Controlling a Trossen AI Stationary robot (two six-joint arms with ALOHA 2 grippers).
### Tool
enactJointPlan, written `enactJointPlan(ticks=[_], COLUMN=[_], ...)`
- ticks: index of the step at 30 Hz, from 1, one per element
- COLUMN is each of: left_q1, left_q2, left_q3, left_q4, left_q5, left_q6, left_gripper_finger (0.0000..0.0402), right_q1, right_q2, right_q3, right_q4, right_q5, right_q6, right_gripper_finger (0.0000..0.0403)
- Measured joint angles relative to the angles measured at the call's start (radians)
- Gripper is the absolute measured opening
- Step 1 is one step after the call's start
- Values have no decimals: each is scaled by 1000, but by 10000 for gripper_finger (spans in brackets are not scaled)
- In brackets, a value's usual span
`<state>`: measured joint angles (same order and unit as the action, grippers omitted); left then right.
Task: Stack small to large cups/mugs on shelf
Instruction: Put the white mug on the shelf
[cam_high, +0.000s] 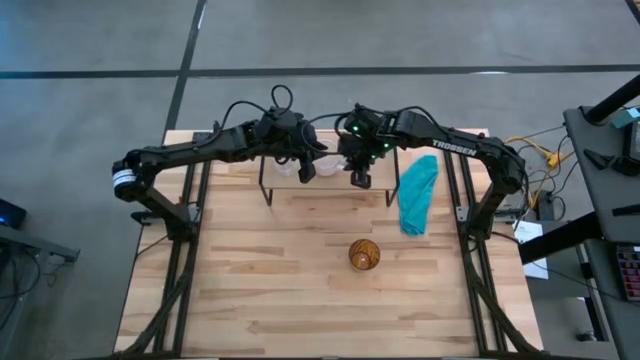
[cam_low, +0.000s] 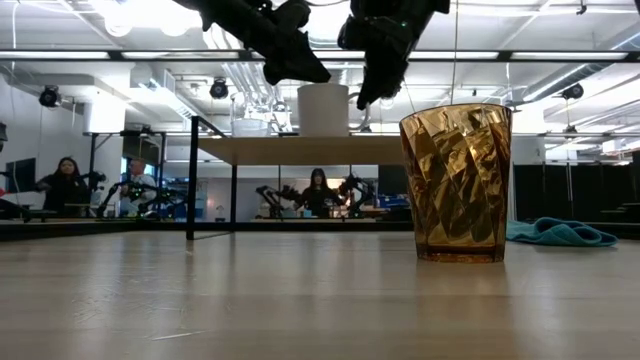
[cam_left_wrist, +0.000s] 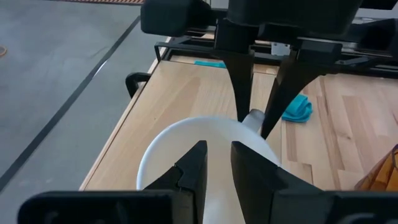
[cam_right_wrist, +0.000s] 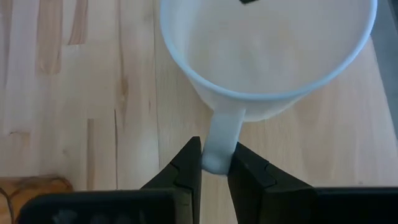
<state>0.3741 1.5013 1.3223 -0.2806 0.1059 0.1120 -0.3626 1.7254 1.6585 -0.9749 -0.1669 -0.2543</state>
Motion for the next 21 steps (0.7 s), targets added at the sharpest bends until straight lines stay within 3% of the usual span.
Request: enactJointPlan(ticks=[21], left_q1=[6], left_q2=[0], left_q3=[7], left_q4=[1], left_q5=[6], left_q6=[7], left_gripper_finger=[59], right_q1=[0], right_q2=[6], right_q3=[0], right_q4=[-12], right_q5=[11], right_q6=[19], right_gripper_finger=[94])
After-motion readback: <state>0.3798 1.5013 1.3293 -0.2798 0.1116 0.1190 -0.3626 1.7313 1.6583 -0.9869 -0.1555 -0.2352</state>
